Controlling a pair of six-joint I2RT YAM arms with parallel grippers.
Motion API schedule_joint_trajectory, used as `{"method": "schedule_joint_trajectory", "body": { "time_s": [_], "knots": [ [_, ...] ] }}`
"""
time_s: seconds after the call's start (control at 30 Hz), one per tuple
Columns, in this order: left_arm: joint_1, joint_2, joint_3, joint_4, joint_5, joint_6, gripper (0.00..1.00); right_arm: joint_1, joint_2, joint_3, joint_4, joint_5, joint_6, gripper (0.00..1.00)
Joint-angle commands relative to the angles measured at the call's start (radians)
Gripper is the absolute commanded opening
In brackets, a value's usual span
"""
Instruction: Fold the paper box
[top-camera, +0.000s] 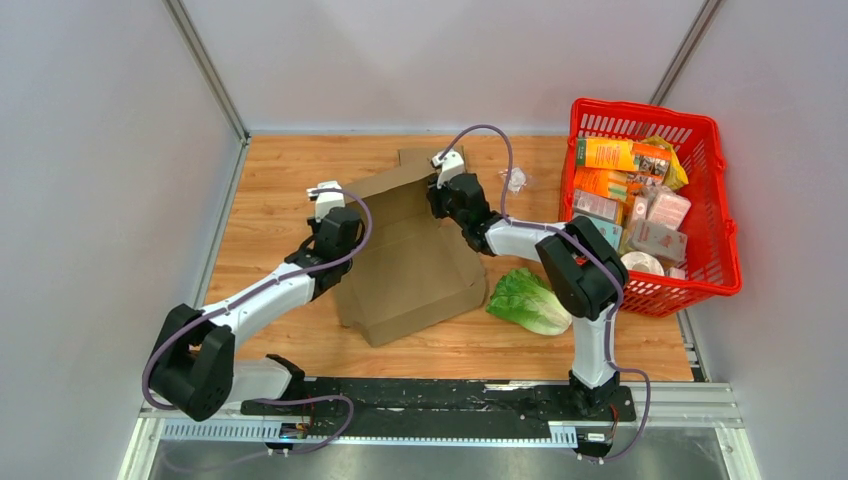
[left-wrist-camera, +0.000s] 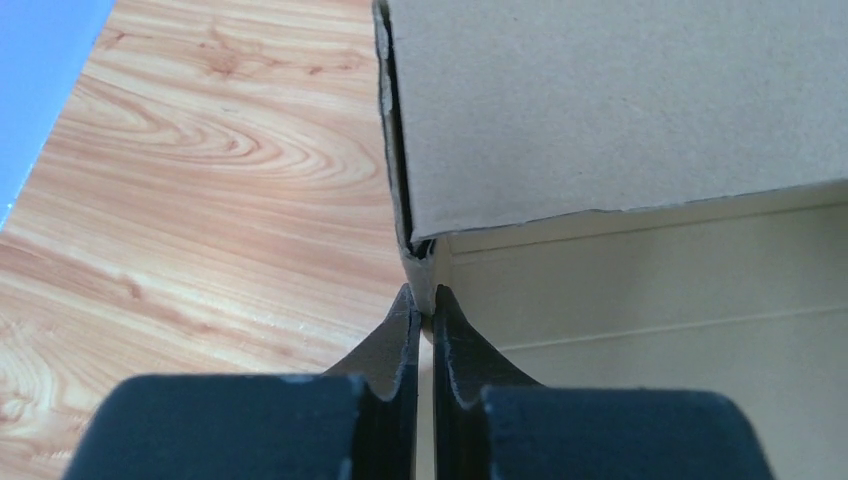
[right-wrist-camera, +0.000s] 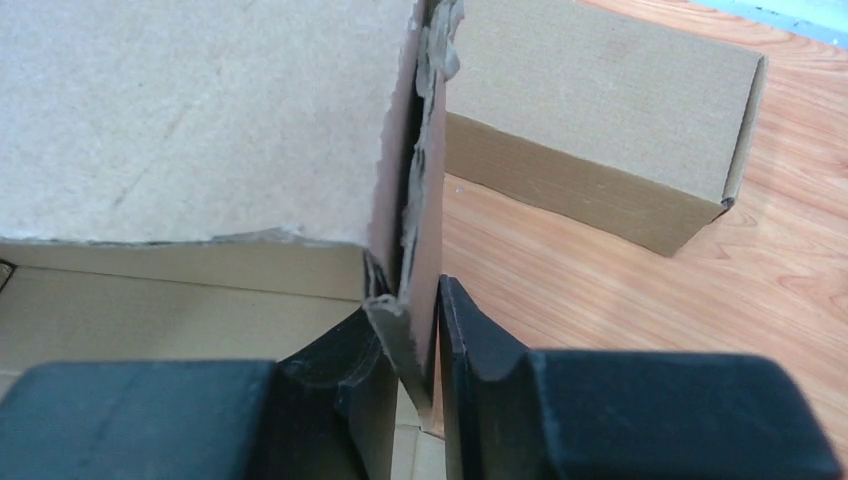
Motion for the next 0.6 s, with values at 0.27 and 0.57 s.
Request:
{"method": "schedule_joint_trajectory", "body": {
  "time_s": [0.27,0.57],
  "knots": [
    [-0.025,-0.054,-0.037,0.115,0.009,-0.006,0.00,0.123,0.086,0.147,-0.018,0.457,0.147,0.00],
    [-0.035,-0.078,-0.048,0.063,0.006,-0.098,0.00,0.133,0.036,0.155,-0.142,0.567,0.172,0.17]
  ]
}}
